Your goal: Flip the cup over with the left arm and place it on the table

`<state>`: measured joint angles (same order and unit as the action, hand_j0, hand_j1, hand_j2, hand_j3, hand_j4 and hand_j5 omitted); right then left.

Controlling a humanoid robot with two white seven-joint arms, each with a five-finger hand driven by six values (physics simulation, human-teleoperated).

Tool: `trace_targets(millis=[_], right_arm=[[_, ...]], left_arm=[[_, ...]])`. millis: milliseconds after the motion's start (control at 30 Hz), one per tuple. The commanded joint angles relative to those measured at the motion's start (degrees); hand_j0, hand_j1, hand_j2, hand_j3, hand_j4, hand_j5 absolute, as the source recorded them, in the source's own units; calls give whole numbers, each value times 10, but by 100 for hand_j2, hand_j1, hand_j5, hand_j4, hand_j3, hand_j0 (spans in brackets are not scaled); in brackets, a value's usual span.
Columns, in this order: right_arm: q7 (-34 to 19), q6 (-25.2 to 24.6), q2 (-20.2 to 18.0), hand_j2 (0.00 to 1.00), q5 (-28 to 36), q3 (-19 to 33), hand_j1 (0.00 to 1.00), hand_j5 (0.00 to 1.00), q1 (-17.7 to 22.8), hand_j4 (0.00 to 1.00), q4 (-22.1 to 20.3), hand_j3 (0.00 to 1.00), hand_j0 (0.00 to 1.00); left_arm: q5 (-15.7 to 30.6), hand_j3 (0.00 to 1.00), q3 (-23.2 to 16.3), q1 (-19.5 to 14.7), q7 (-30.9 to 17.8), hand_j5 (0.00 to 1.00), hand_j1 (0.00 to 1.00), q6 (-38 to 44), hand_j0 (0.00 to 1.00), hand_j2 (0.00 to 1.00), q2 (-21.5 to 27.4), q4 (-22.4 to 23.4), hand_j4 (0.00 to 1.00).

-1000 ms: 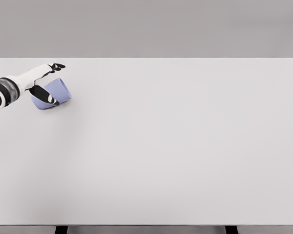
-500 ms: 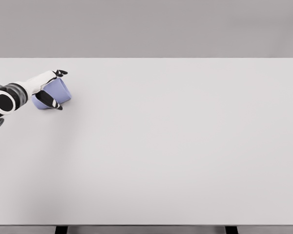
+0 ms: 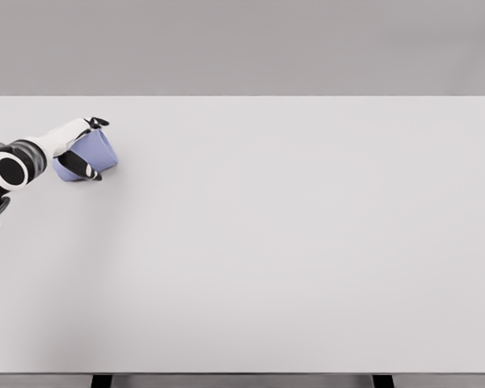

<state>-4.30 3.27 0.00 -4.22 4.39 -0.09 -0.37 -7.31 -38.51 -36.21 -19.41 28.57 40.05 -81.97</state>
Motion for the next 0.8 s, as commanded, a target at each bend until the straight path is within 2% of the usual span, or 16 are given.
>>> trace_targets(millis=[0,167,333,400,500,667,767], right_arm=[[0,0,0,100,0,0,100,100,0,100,0,100,100],[0,0,0,100,0,0,100,100,0,100,0,100,100],[0,1,0,100,0,0,100,100,0,100,-1,100,100],[0,0,0,100,0,0,100,100,0,100,0,100,100],[0,0,0,100,0,0,100,100,0,100,0,100,100],[0,0,0,100,0,0,100,100,0,100,0,100,100],[0,0,0,100,0,0,100,100,0,100,0,100,100]], left_arm=[[-3,86,-1,0,1,86,86,-1,86,86,-3,1,86],[-3,67,-6,0,1,67,67,-2,67,67,-4,1,67],[0,58,-5,0,1,58,58,-4,58,58,-4,1,58],[3,57,-5,0,0,57,57,-5,57,57,-3,1,57],[84,57,0,-1,0,57,57,-24,57,57,13,-3,57],[170,58,6,-1,-17,58,58,-134,58,58,77,-7,58],[206,59,5,-1,-22,59,59,-199,59,59,93,1,59]])
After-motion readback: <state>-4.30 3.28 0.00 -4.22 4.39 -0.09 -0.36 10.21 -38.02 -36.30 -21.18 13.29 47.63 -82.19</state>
